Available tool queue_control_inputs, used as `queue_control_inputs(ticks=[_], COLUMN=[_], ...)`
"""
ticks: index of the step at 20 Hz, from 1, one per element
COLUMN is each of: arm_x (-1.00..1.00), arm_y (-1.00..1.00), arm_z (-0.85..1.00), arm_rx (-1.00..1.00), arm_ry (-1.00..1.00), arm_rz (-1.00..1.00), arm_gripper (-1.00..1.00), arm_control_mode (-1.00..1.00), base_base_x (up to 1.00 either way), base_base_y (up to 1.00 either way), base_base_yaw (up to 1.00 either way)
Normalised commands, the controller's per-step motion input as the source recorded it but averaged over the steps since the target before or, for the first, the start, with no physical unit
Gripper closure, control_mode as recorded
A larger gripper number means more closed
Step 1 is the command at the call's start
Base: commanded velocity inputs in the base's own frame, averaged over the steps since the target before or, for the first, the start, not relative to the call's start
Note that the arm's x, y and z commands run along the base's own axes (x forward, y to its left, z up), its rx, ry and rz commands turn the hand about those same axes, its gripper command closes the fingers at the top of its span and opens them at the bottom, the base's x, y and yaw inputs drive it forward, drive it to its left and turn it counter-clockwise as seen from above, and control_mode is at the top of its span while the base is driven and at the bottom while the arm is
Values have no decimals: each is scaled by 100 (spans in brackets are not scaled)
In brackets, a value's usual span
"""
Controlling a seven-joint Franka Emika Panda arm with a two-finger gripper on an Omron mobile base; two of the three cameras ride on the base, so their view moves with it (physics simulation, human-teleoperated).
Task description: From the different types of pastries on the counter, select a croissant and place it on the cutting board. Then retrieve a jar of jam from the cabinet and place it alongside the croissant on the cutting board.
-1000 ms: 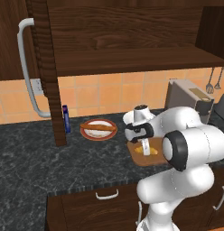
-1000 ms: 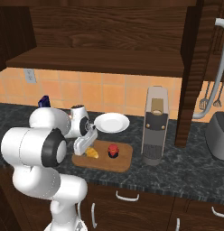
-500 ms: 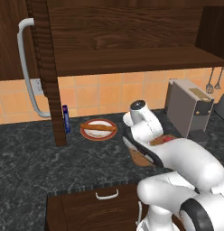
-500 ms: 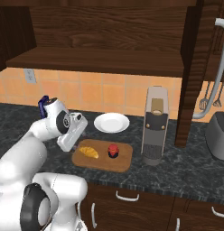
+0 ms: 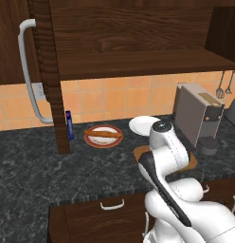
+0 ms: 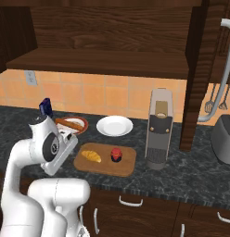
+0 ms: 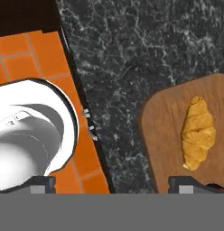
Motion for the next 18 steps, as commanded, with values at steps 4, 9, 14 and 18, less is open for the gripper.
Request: queue_control_inputs(ticks=[4, 9, 14, 18], arm_x=[-100, -100, -100, -100], arm_y=[0, -1, 0, 0], arm_z=[84, 51, -6, -11], arm_rx=[3, 0, 0, 0], arm_ry=[-14, -28, -50, -52], arm_rz=[2, 0, 0, 0], arm_gripper=[-100, -100, -100, -100], arm_control_mode=[-100, -100, -100, -100], base_base_x=[0, 0, 0, 0], base_base_y=[0, 0, 0, 0], base_base_yaw=[0, 0, 0, 0])
